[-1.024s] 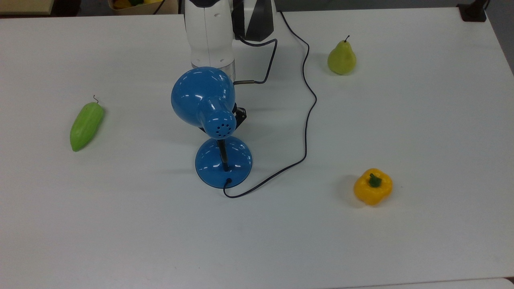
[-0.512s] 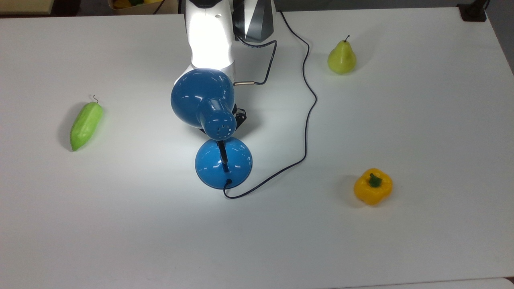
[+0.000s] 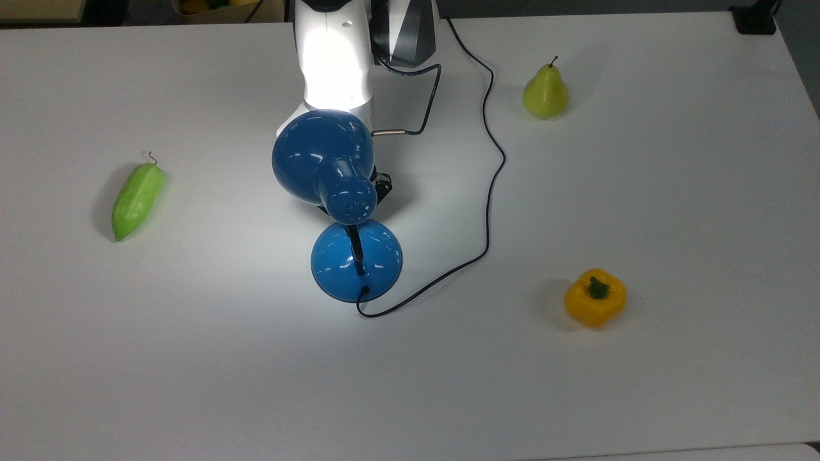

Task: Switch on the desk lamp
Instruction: 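Lift the gripper up and away from the lit lamp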

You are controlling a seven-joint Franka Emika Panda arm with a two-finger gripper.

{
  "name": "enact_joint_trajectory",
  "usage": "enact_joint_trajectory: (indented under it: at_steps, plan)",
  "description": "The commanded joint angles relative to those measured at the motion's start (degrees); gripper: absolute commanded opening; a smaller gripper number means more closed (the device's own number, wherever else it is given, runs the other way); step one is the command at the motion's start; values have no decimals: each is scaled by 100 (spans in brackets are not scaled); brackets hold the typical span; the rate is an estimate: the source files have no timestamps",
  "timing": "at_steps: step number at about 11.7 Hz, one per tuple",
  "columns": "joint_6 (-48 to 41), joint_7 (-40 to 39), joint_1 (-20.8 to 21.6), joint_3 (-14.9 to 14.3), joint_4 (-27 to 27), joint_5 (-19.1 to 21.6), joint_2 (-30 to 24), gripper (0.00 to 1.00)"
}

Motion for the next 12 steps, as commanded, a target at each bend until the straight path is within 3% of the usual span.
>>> enact_joint_trajectory:
  at_steps: [1, 3, 5, 6, 8, 9, 11, 12]
  plan:
    - [-997, 119, -96, 17, -221, -74, -664, 0]
    - [-2203, 110, 27, 52, -247, -74, -972, 3]
    - [-3266, 128, 97, 61, -221, -74, -1323, 13]
    - [-3846, 137, 115, 61, -212, -48, -1603, 28]
    - [-4708, 137, 124, 61, -177, -30, -1982, 67]
    - [-4913, 180, 133, 61, -159, -30, -2149, 100]
    - [-5483, 556, 133, 61, 76, -30, -2405, 100]
    - [-6035, 733, 124, 61, 548, -22, -2380, 100]
